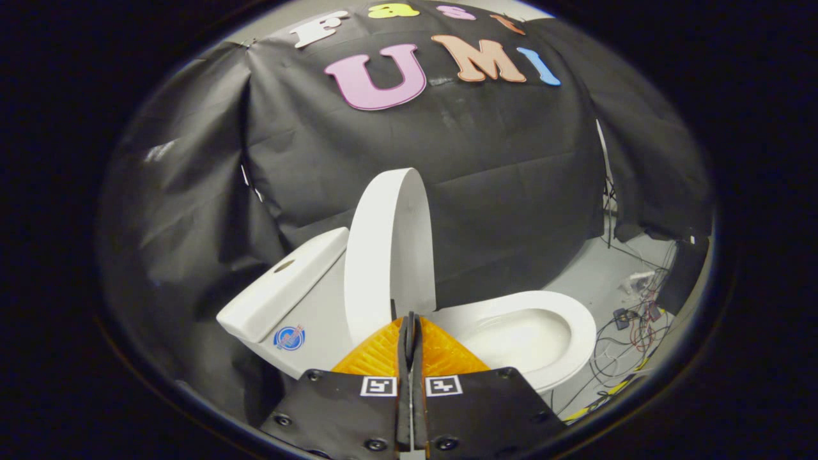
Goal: Open the toilet lid.
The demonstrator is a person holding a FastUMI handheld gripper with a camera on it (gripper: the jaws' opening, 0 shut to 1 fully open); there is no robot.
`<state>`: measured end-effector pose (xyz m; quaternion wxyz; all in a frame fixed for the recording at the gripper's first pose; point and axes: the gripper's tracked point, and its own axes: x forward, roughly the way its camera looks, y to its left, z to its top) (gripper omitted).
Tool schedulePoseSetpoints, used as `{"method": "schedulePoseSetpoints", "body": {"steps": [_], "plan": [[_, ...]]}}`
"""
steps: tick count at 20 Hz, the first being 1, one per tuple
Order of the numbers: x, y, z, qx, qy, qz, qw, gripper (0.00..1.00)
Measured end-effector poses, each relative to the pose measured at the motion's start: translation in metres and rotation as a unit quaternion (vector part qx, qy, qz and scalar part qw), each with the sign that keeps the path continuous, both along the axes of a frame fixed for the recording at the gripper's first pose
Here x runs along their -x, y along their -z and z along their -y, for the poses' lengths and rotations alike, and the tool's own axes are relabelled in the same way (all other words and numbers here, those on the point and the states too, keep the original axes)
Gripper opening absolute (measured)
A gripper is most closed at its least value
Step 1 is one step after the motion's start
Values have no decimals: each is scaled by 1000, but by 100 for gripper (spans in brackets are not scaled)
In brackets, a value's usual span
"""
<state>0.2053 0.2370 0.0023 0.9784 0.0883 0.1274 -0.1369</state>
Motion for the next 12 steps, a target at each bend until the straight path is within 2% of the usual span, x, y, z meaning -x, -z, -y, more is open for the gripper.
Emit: {"method": "schedulePoseSetpoints", "body": {"steps": [5,12], "plan": [[-3,-5,-7,20,-1,2,1000,2],[-10,-8,-28,62,19,27,998,2]]}}
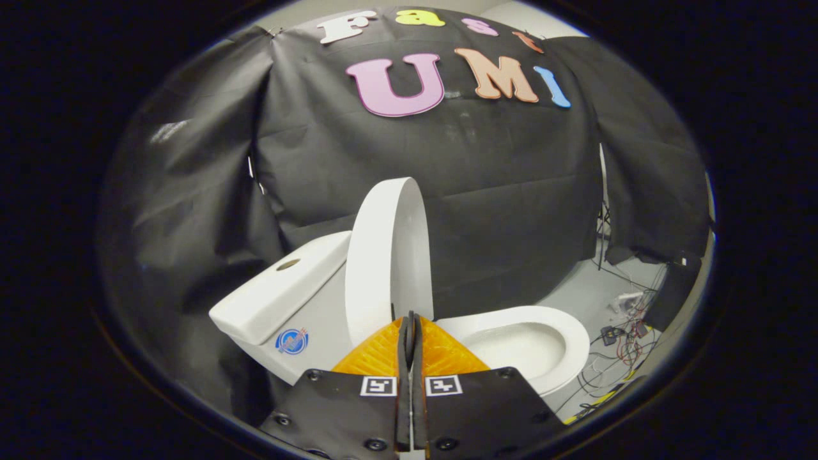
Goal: Open the toilet lid.
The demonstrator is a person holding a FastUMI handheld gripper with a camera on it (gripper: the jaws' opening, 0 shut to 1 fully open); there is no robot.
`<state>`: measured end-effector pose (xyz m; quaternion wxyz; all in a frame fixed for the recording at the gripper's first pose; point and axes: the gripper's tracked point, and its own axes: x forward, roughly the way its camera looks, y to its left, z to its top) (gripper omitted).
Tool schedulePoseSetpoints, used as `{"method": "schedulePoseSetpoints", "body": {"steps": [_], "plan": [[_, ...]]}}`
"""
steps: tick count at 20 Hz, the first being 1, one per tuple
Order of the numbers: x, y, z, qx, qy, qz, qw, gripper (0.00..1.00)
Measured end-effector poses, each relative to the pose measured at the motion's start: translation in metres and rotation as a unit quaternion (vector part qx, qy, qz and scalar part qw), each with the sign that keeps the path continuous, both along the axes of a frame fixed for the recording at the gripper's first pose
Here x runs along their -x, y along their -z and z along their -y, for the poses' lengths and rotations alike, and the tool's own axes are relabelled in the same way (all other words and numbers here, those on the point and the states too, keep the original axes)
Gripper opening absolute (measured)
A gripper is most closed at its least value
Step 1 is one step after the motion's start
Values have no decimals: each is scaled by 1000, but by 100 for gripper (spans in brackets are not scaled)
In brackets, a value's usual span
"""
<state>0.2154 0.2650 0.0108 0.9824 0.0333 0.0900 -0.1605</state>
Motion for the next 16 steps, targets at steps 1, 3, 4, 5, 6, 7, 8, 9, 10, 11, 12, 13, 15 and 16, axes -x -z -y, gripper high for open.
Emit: {"method": "schedulePoseSetpoints", "body": {"steps": [1,3,4,5,6,7,8,9,10,11,12,13,15,16], "plan": [[-1,0,-2,16,0,1,1000,2],[-2,0,-11,34,7,5,999,2],[-3,-1,-15,41,8,9,999,2],[-5,-1,-17,49,13,11,999,2],[-6,-1,-19,53,19,13,998,2],[-7,-1,-22,58,25,15,998,2],[-9,-2,-28,66,26,17,997,2],[-13,-2,-33,77,24,20,997,2],[-15,-2,-38,83,21,23,996,2],[-18,0,-43,84,19,27,996,2],[-20,1,-48,88,17,29,996,2],[-22,2,-53,95,16,30,995,2],[-24,4,-62,117,9,26,993,2],[-26,3,-66,130,7,24,991,2]]}}
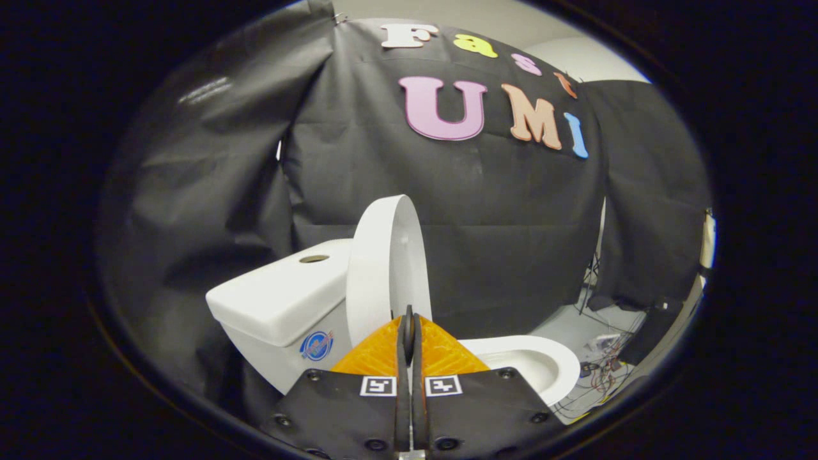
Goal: Open the toilet lid.
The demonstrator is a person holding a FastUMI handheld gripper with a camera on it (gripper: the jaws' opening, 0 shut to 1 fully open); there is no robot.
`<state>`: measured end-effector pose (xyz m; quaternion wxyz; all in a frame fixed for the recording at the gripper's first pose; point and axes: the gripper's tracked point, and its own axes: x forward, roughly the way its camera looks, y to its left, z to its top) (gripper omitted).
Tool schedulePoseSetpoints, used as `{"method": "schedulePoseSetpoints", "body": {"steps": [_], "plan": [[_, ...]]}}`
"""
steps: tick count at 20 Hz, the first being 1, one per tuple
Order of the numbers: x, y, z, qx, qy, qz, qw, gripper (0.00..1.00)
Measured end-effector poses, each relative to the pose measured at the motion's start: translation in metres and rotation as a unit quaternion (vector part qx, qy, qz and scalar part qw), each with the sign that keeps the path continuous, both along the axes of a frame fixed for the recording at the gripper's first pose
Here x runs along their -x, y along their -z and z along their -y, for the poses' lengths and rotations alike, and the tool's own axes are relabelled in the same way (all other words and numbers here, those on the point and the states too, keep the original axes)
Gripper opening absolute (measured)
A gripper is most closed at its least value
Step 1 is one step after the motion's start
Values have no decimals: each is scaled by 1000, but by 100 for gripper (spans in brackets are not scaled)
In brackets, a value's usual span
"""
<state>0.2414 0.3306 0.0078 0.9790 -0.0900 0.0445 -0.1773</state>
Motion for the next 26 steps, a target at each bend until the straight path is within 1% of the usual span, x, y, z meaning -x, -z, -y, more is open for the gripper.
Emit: {"method": "schedulePoseSetpoints", "body": {"steps": [2,6,9,11,14,15,17,18,20,21,23,25,26], "plan": [[-5,0,-8,23,-6,-4,1000,2],[-5,3,-15,41,-6,-3,999,2],[-4,3,-15,31,-5,5,999,2],[-7,3,-17,31,-12,12,999,7],[1,-5,-18,71,-13,17,997,29],[2,-3,-19,76,-19,18,997,37],[-2,-5,-50,53,-84,37,994,52],[-2,-9,-64,50,-106,44,992,60],[7,-15,-73,73,-120,31,990,75],[12,-12,-79,86,-137,20,987,83],[22,-17,-84,118,-144,6,982,98],[31,-24,-88,134,-160,-3,978,98],[35,-26,-94,127,-185,-12,974,98]]}}
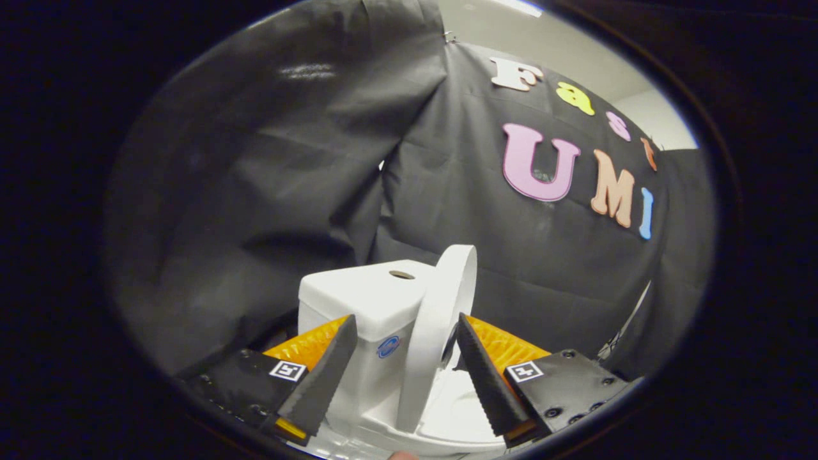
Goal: Open the toilet lid.
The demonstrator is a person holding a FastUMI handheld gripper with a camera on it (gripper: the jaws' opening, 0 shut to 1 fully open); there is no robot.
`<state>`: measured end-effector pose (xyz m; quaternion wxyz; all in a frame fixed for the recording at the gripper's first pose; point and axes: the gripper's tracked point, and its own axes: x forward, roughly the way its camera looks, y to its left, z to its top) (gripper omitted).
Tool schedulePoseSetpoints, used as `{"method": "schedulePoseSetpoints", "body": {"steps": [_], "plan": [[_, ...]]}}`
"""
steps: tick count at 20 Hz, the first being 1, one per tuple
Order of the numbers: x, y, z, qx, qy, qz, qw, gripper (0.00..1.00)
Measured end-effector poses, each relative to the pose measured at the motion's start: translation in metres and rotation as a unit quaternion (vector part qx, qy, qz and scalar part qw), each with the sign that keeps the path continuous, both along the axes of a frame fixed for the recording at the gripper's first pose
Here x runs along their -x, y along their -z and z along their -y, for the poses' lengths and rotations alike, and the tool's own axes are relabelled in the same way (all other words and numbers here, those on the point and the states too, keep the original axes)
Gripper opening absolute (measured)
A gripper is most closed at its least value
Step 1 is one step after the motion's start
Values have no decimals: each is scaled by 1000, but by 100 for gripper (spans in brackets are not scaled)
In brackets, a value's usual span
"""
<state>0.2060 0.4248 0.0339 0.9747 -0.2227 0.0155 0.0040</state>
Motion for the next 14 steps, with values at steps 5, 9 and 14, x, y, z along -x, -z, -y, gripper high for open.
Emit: {"method": "schedulePoseSetpoints", "body": {"steps": [5,9,14], "plan": [[10,-2,-20,-63,-92,-101,989,97],[27,-21,8,-94,-79,-94,988,98],[60,-55,57,-140,-56,-42,988,97]]}}
